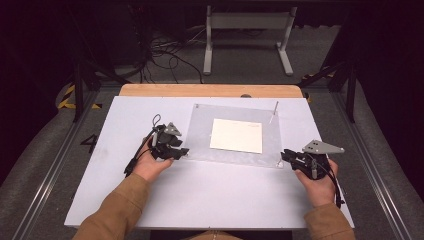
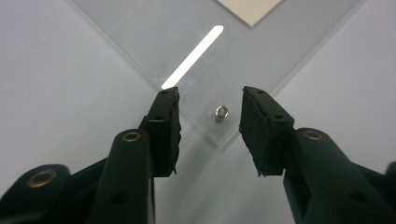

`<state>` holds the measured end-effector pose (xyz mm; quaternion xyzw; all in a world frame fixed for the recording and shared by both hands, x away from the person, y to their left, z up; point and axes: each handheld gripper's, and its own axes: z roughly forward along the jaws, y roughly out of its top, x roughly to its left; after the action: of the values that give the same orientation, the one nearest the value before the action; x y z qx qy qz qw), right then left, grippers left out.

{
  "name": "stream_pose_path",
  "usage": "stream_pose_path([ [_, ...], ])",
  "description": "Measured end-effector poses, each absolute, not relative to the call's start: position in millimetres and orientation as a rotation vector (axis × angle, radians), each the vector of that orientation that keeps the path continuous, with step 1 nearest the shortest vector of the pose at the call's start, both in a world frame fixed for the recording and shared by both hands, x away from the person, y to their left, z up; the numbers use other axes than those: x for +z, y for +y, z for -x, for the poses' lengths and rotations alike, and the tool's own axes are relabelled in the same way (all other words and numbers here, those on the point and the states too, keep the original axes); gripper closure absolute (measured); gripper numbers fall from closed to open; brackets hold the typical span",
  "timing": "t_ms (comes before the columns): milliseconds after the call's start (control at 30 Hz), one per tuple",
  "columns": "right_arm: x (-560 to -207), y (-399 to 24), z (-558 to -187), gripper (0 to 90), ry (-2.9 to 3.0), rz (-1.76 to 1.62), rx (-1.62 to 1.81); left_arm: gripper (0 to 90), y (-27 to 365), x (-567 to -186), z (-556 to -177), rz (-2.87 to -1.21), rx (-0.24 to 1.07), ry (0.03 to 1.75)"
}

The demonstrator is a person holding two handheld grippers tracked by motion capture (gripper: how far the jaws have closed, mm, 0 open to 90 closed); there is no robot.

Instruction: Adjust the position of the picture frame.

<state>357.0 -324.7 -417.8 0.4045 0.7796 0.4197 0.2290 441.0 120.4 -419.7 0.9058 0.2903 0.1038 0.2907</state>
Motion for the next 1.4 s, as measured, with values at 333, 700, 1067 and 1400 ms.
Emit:
stream_pose_path([
  [333, -415.4, -325.3, -354.4, 75.4, 2.143, -1.109, 1.177, 61.2, 96.8, -427.0, -454.3, -2.58, 0.235, 0.721],
  [700, -416.5, -326.1, -353.5, 75.3, 2.146, -1.113, 1.187, 82.1, 101.1, -430.4, -458.7, -2.537, 0.159, 0.7],
  [1067, -415.7, -331.1, -351.7, 75.0, 2.132, -1.127, 1.215, 83.4, 98.7, -428.6, -453.6, -2.571, 0.155, 0.672],
  [1400, -408.5, -357.7, -332.7, 72.1, 2.069, -1.15, 1.28, 83.3, 83.6, -426.5, -405.1, -2.655, 0.006, 0.454],
])
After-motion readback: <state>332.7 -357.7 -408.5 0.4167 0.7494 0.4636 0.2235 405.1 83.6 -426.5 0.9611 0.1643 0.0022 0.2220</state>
